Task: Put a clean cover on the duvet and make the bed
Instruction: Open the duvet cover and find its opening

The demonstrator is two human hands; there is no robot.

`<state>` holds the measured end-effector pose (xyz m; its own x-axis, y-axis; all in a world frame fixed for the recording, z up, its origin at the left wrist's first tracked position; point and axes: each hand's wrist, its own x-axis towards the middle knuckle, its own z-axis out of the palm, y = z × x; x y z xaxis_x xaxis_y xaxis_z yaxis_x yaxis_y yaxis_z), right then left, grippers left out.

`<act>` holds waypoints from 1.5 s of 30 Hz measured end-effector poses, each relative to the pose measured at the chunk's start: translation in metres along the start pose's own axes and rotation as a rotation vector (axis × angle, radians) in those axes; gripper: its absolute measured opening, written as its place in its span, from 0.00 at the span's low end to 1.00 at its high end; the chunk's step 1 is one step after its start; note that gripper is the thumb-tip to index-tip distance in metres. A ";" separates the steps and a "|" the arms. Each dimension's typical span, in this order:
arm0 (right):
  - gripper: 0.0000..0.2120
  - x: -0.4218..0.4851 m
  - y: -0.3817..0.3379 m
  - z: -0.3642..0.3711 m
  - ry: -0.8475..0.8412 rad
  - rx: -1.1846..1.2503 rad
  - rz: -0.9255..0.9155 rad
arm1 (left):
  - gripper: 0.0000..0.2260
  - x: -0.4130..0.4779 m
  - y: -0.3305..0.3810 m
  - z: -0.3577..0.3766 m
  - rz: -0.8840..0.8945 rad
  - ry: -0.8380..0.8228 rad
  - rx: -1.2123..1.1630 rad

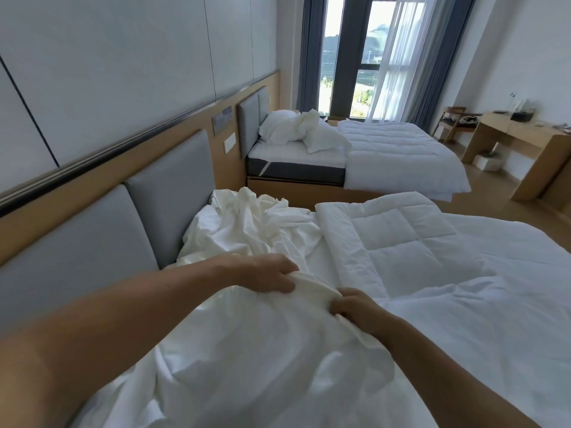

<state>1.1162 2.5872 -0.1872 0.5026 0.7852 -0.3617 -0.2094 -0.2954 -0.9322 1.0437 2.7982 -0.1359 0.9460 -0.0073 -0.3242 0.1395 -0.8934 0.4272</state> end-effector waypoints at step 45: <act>0.16 0.007 0.001 0.010 -0.013 0.012 0.130 | 0.03 -0.003 0.005 -0.009 -0.066 -0.169 -0.091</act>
<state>1.1112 2.5980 -0.1909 0.4600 0.7477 -0.4789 -0.2818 -0.3885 -0.8773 1.0439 2.7978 -0.1255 0.8726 -0.0324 -0.4874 0.2322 -0.8504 0.4721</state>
